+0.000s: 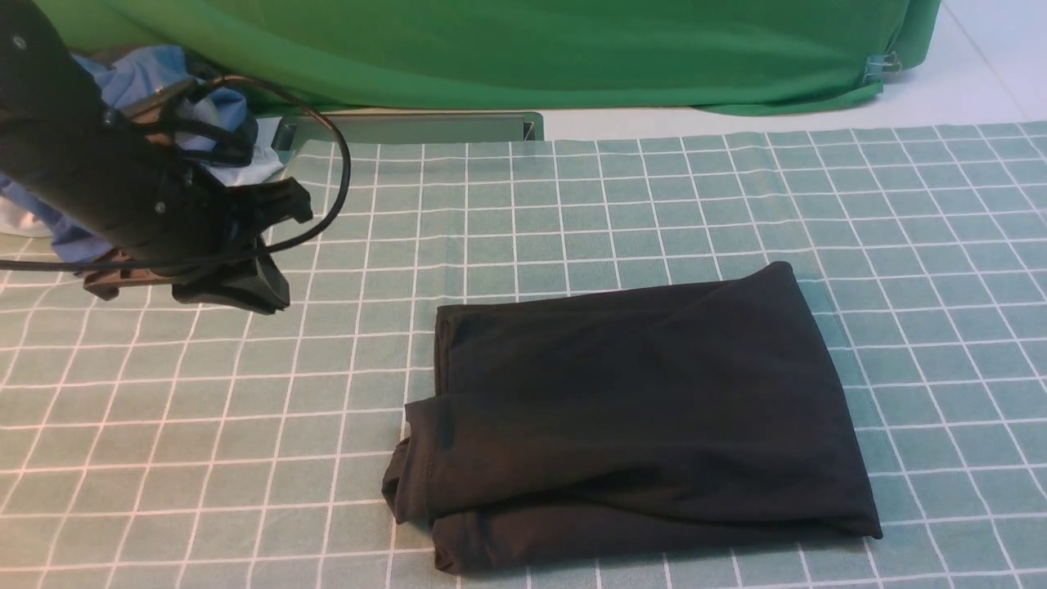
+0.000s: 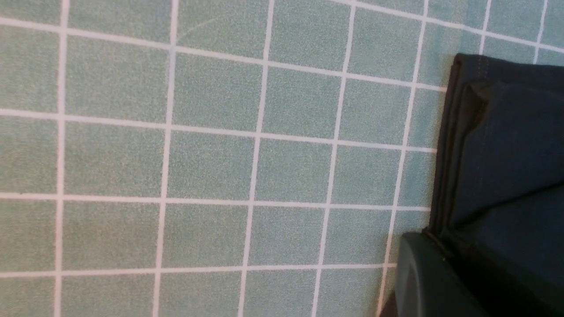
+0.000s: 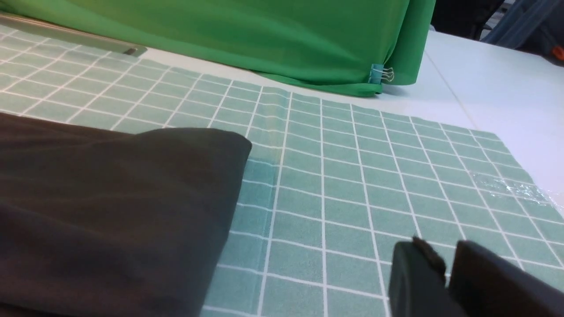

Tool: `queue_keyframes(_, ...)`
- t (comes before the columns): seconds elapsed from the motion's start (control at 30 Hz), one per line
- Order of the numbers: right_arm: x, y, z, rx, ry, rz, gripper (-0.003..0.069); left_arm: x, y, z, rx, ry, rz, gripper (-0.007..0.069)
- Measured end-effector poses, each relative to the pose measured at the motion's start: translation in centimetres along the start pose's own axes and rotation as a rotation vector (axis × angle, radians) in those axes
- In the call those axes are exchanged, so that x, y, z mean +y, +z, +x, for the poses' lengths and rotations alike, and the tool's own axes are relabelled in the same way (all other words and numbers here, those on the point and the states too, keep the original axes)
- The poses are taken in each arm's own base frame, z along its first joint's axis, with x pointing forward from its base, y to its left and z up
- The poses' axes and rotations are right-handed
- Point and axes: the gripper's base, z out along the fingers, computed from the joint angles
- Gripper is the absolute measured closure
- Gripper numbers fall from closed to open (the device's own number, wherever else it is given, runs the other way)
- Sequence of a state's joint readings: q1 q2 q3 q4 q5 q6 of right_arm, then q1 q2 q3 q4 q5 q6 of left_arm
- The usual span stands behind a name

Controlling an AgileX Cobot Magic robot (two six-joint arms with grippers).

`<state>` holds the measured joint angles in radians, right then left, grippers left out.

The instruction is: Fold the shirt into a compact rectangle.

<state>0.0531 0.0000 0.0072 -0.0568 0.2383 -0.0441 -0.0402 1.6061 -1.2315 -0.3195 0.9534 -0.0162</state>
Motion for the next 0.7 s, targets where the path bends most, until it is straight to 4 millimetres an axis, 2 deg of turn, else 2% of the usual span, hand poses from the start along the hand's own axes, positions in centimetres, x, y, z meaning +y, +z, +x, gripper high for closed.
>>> queue_keyframes(0.13,0.0,0.0,0.0,0.000,0.000,0.000,0.0502,0.0,-0.7,0.6,0.037,0.019,-0.014,0.0608)
queue_keyframes(0.2,0.0,0.0,0.0,0.000,0.000,0.000,0.0496,-0.2,-1.9,1.1,0.026,0.032,-0.011,0.0608)
queue_keyframes(0.3,0.0,0.0,0.0,0.000,0.000,0.000,0.0487,-0.6,-5.0,2.7,-0.054,0.069,-0.007,0.0608)
queue_keyframes(0.37,0.0,0.0,0.0,0.000,0.000,0.000,0.0480,-0.8,-7.7,5.1,-0.160,0.085,0.009,0.0608)
queue_keyframes(0.4,0.0,0.0,0.0,0.000,0.000,0.000,0.0480,-0.8,-7.9,5.3,-0.171,0.085,0.011,0.0608)
queue_keyframes(0.47,0.0,0.0,0.0,0.000,0.000,0.000,0.0477,-0.8,-9.3,7.5,-0.274,0.090,0.039,0.0608)
queue_keyframes(0.5,0.0,0.0,0.0,0.000,0.000,0.000,0.0476,-0.6,-10.0,9.8,-0.367,0.096,0.069,0.0608)
queue_keyframes(0.57,0.0,0.0,0.0,0.000,0.000,0.000,0.0473,0.1,-9.9,12.9,-0.472,0.112,0.092,0.0608)
queue_keyframes(0.6,0.0,0.0,0.0,0.000,0.000,0.000,0.0472,0.5,-9.7,14.3,-0.503,0.120,0.097,0.0608)
queue_keyframes(0.63,0.0,0.0,0.0,0.000,0.000,0.000,0.0471,0.5,-10.0,14.7,-0.536,0.124,0.101,0.0608)
queue_keyframes(0.67,0.0,0.0,0.0,0.000,0.000,0.000,0.0467,1.0,-9.7,16.8,-0.604,0.120,0.119,0.0608)
queue_keyframes(0.7,0.0,0.0,0.0,0.000,0.000,0.000,0.0465,1.3,-9.7,17.8,-0.650,0.115,0.131,0.0608)
